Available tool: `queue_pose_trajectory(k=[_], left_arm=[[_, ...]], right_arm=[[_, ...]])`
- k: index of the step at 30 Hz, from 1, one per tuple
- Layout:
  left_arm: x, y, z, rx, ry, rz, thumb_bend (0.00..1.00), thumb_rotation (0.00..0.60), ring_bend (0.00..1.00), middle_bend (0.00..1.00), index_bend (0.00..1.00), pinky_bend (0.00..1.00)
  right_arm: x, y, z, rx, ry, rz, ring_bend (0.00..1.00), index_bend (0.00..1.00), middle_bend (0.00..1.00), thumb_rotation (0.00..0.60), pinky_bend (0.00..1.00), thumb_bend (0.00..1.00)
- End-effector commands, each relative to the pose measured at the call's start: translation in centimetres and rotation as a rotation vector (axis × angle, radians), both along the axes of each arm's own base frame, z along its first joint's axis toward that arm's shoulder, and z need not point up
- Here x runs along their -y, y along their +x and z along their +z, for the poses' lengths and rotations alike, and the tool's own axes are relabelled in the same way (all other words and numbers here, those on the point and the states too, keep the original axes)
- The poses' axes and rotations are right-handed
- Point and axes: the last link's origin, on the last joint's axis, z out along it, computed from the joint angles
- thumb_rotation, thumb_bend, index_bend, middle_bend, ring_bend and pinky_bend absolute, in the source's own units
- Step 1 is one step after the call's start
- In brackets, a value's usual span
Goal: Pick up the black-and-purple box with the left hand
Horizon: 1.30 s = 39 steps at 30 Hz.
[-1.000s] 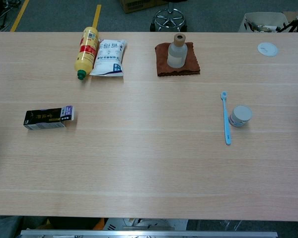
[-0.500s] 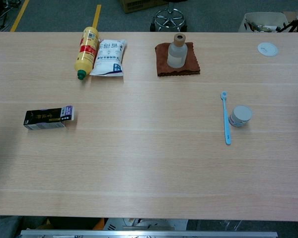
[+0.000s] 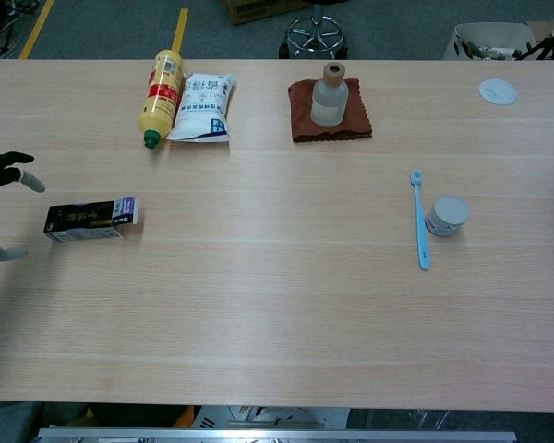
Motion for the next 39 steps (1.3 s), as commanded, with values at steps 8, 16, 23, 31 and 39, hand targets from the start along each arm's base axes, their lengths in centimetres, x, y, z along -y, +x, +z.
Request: queue_pose_trajectory(k=[8, 16, 23, 31, 39], left_arm=[[-0.2, 0.8, -1.0, -0.001, -0.023, -0.018, 0.07, 0.600, 0.06, 0.06, 0.26, 0.19], [-0.8, 1.3, -2.0, 0.002, -0.044, -0.033, 0.07, 0.600, 0.06, 0.06, 0.26, 0.19], [-2.0, 1.2, -3.1, 0.005, -0.065, -0.027, 0.07, 0.600, 0.06, 0.06, 0.26, 0.19], [-3.3, 0.8, -3.8, -0.011, -0.066, 0.000, 0.07, 0.600, 0.06, 0.06, 0.26, 0.19], [-4.2, 0.2, -4.3, -0.020, -0.078, 0.030, 0.07, 0.600, 0.06, 0.06, 0.25, 0.19]], right_arm=[[-0.1, -0.5, 0.5, -0.006, -0.007, -0.012, 0.31, 0.30, 0.30, 0.600, 0.40, 0.31], [0.1, -0.4, 0.3, -0.013, -0.005, -0.005, 0.31, 0.30, 0.30, 0.600, 0.40, 0.31], [0.1, -0.7, 0.1, -0.005, 0.002, -0.020, 0.31, 0.30, 0.30, 0.600, 0.40, 0.31], [-0.2, -1.1, 0.2, 0.006, -0.003, -0.024, 0.31, 0.30, 0.30, 0.600, 0.40, 0.31], [-0.3, -1.4, 0.3, 0.010, -0.003, -0.034, 0.31, 0.30, 0.30, 0.600, 0.40, 0.31]])
